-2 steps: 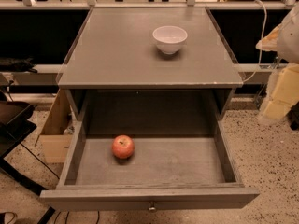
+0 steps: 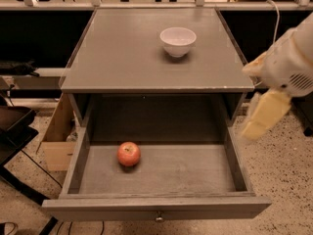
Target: Pick apple from top drawer and place on counter
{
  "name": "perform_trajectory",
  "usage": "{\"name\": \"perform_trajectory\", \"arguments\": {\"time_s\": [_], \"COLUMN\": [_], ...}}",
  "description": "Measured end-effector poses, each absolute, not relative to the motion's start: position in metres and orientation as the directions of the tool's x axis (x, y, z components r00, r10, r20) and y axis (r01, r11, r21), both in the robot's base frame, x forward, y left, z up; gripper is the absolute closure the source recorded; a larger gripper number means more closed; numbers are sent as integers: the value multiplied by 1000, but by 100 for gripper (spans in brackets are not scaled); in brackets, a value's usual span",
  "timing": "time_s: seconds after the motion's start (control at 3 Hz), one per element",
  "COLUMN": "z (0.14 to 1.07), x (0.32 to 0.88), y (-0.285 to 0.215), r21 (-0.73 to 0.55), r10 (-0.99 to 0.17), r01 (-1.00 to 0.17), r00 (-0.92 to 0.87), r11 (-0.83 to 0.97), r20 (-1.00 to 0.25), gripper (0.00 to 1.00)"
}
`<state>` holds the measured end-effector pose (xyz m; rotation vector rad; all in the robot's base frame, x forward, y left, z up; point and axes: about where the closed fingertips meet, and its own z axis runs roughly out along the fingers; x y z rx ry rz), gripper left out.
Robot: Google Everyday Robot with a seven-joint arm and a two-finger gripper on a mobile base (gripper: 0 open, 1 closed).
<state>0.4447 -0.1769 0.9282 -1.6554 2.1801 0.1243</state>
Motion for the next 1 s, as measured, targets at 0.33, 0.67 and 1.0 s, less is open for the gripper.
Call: {"name": "perform_trajectory", "arguments": {"time_s": [0.33,0.67,1.0], "z": [875,832,797], "x": [457,480,490], "y": [-124,-77,-41], "r21": [-72,2,31], "r10": [-823,-717,-617], "r01": [-951,-950,-942], "r00": [-221,-236,-244], "r11": [302,311,335], "r20": [-524,-656,-748], "gripper": [0,0,0]}}
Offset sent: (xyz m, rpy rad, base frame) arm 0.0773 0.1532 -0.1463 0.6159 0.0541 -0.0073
